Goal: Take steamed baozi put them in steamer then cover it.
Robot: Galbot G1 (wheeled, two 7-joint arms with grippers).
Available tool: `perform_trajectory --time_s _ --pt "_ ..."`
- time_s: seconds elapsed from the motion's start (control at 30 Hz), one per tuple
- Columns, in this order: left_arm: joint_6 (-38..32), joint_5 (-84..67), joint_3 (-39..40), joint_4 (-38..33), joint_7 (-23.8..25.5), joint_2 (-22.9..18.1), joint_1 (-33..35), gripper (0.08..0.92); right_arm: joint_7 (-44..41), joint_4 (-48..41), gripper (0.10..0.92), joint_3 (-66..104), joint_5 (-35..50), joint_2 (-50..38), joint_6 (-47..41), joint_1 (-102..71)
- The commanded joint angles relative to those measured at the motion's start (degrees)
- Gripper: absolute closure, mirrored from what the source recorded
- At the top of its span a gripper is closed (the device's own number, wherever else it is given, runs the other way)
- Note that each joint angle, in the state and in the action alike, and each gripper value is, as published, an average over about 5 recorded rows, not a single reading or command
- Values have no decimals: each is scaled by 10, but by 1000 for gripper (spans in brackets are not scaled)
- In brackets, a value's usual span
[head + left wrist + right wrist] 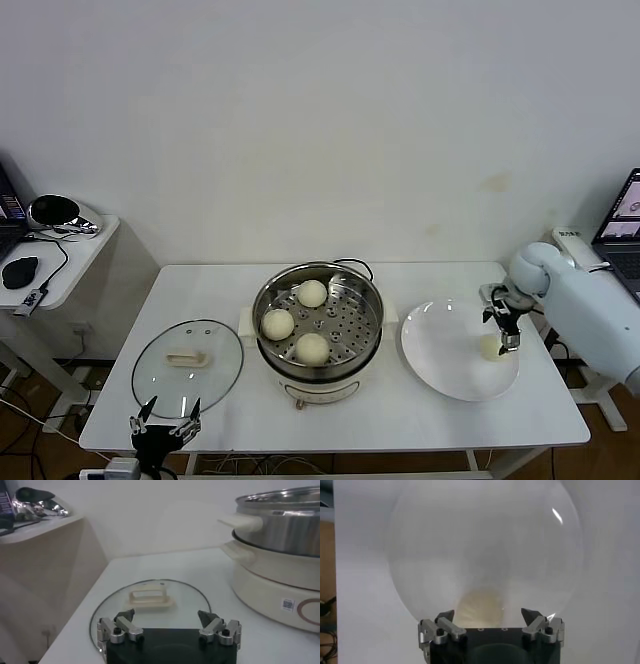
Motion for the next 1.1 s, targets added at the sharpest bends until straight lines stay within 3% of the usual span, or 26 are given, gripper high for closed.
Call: perform_trajectory --time_s 0.03,0.83,1.1 --pt "0 0 0 3 -1 0 0 177 9 -25 203 13 -23 9 5 -14" --pt "0 2 0 24 1 5 -17 177 35 -60 209 11 -27 32 7 -20" --pt "0 1 2 27 1 7 -20 177 30 -45 403 9 -13 20 -1 -17"
